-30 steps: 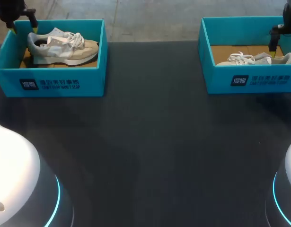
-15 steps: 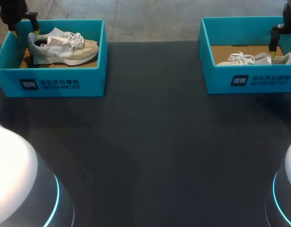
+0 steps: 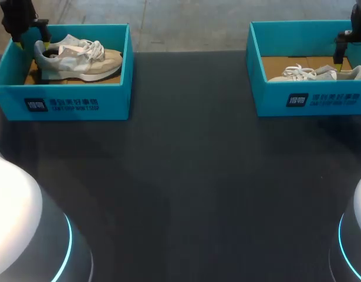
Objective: Take the shoe out of the shoebox, open the shoe tongue, remove and reinsert the insole, then place the shoe into the shoebox
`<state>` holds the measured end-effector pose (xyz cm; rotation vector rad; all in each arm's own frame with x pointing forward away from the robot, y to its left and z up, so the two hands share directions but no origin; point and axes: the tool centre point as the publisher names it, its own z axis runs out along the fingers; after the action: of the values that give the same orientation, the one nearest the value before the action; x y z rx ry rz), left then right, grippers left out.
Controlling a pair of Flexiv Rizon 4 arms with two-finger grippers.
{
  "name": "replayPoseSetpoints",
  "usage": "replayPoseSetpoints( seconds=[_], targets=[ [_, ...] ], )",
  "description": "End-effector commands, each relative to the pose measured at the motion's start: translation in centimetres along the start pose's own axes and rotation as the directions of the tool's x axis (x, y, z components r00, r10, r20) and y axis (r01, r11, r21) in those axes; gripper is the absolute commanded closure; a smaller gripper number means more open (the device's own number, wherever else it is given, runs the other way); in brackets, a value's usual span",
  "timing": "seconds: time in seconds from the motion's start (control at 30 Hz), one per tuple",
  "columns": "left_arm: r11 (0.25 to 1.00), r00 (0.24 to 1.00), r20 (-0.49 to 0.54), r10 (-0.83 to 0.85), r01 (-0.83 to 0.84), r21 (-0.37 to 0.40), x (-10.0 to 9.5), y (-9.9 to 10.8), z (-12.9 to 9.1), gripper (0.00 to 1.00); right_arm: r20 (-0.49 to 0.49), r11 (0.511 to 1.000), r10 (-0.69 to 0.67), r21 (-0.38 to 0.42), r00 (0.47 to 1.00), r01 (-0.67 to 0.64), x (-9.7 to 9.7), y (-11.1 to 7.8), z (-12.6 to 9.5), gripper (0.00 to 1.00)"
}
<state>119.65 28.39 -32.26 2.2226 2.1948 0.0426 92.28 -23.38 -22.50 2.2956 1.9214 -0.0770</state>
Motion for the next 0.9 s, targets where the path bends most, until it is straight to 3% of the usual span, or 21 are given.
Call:
replayPoseSetpoints(
  seconds=[0.03, 0.57, 0.9],
  targets=[
    [1.0, 1.0, -0.002, -0.004, 0.004, 0.023, 0.1, 1.2, 0.9, 0.16, 0.0, 1.0, 0.001, -0.001, 1.0, -0.001, 0.0, -0.1, 0.0, 0.0],
    [0.999, 1.0, -0.02, -0.024, 0.025, 0.048, 0.1, 1.9, 2.5, 0.22, 0.0, 1.0, 0.001, -0.001, 1.0, -0.001, 0.0, -0.1, 0.0, 0.0],
    [0.998, 0.999, -0.031, -0.014, 0.016, 0.064, -0.1, 1.9, 3.2, 0.19, 0.0, 1.0, 0.001, -0.001, 1.0, -0.001, 0.0, -0.1, 0.0, 0.0]
  ],
)
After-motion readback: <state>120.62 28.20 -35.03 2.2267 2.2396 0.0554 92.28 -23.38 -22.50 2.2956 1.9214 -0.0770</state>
